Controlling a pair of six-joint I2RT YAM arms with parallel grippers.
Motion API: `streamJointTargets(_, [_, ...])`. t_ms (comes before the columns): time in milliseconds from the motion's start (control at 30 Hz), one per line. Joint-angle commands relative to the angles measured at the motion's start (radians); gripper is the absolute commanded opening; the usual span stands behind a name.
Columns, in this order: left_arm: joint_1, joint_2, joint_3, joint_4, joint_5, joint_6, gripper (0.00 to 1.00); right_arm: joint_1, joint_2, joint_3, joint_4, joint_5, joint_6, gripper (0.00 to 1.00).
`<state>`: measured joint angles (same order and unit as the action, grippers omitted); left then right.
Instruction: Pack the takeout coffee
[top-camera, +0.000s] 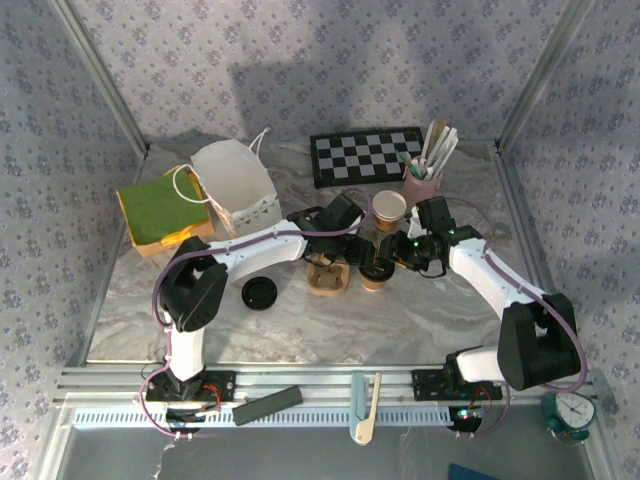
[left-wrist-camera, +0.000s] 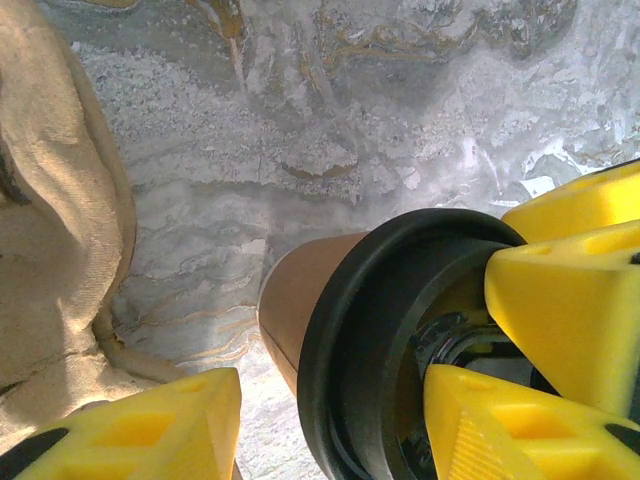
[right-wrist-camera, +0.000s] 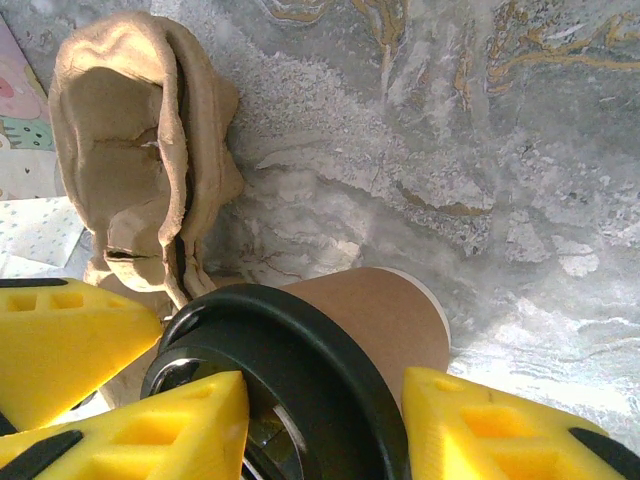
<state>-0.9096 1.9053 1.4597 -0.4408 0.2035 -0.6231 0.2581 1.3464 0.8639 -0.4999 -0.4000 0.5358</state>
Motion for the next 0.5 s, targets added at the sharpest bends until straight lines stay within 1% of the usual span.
streamJointTargets(0, [-0.005, 0.058, -0.060, -0.114, -0.020, 0.002, 0.50, 0.012, 0.016, -0.027, -0.128, 0.047, -0.025, 0.44])
streamJointTargets(100, [-0.006, 0.055, -0.056, -0.115, -0.023, 0.001, 0.50, 0.020, -0.018, 0.022, -0.144, 0.029, -0.030, 0.48])
streamJointTargets(233, [-0.006, 0.045, -0.046, -0.115, -0.029, -0.001, 0.50, 0.030, -0.071, 0.063, -0.158, 0.003, -0.018, 0.55])
streamJointTargets(400, [-0.006, 0.052, -0.025, -0.124, -0.030, 0.001, 0.50, 0.039, -0.114, 0.040, -0.190, -0.026, -0.004, 0.64])
streamJointTargets(467, [-0.006, 0.057, -0.019, -0.125, -0.030, 0.002, 0.50, 0.039, -0.128, 0.019, -0.205, -0.027, -0.005, 0.66])
